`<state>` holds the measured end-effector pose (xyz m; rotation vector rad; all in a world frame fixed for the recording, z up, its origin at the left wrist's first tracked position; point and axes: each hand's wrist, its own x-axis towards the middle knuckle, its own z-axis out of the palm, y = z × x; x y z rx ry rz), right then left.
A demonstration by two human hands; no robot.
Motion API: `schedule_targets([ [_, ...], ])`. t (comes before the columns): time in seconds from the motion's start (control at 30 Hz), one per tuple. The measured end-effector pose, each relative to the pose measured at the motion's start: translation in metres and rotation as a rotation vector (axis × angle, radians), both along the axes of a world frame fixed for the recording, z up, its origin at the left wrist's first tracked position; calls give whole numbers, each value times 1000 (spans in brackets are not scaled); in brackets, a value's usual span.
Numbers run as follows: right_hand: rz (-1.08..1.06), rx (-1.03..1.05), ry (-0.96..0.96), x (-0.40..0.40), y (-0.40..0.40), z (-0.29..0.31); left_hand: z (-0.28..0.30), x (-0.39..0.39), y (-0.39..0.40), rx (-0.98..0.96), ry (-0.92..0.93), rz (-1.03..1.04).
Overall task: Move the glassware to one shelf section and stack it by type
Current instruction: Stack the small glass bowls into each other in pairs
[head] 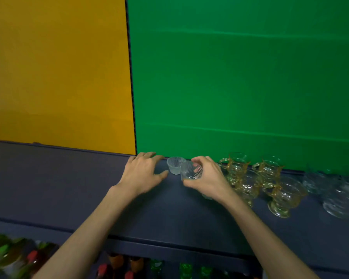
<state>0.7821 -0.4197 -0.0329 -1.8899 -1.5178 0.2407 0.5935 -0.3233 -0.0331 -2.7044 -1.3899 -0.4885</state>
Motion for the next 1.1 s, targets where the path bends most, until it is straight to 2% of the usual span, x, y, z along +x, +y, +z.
schedule_targets([
  [0.23,8,-98,9,-22,27,-24,-5,-26,18,-13,-2,0],
  [0.6,-7,-142,-25,-35,37,-39,-12,-35,34,-5,-19,-25],
  [0.9,-18,-130,-73,-35,40,-23,5,-15,51,28,-30,-86],
  [0.97,-41,-96,-110,-26,38,-8,12,-6,53,45,-27,-113],
  [1.1,-102,-137,-348,4,39,18,20,18,58,25,-9,-147],
])
